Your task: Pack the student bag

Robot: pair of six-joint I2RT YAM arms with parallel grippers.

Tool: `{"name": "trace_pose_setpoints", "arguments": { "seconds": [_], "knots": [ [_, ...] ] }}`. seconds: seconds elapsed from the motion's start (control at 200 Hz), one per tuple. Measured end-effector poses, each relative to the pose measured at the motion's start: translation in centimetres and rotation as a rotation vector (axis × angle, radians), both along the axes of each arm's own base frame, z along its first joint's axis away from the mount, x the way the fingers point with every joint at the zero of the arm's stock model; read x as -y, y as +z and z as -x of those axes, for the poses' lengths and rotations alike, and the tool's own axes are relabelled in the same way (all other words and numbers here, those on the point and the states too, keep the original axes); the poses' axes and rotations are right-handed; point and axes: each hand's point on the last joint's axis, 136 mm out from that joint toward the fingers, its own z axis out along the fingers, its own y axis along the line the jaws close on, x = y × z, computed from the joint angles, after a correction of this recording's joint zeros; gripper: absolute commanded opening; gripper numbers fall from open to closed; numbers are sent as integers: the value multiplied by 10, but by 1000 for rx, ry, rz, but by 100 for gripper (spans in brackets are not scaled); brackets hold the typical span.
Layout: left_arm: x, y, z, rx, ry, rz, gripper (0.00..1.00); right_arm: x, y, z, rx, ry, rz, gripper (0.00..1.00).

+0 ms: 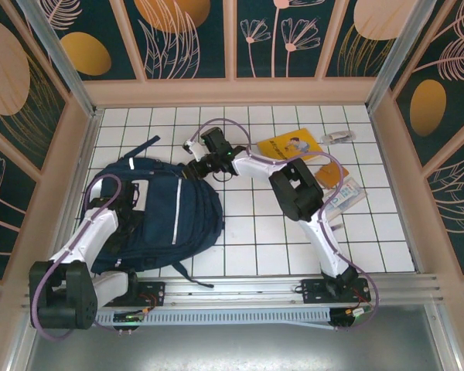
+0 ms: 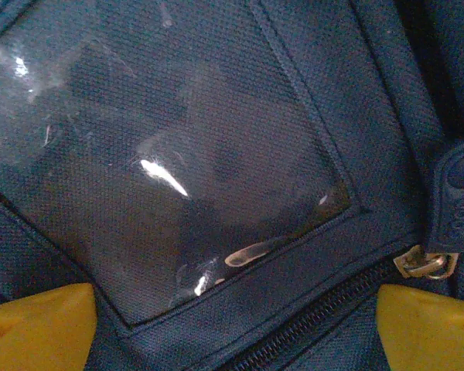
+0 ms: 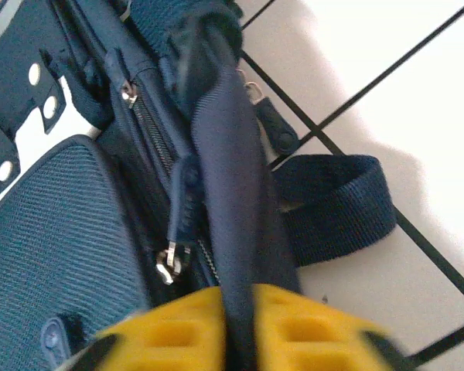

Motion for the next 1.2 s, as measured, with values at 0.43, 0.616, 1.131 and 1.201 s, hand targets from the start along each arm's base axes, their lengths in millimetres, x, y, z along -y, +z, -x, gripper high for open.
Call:
{"name": "trace_pose_setpoints", "arguments": {
  "seconds": [0.43, 0.616, 1.131, 1.201],
  "knots": [
    [13, 19, -169, 205, -233, -1, 79, 89, 31, 2, -185, -254, -119, 9],
    [26, 26, -226, 275, -325, 34, 85, 95, 30, 17, -126, -206, -80, 38],
    [107, 124, -261, 488, -839, 109, 84, 150, 60, 60, 342, 120, -36, 50],
    [152, 134, -239, 497, -936, 129, 81, 161, 58, 54, 410, 115, -22, 50]
  ]
}}
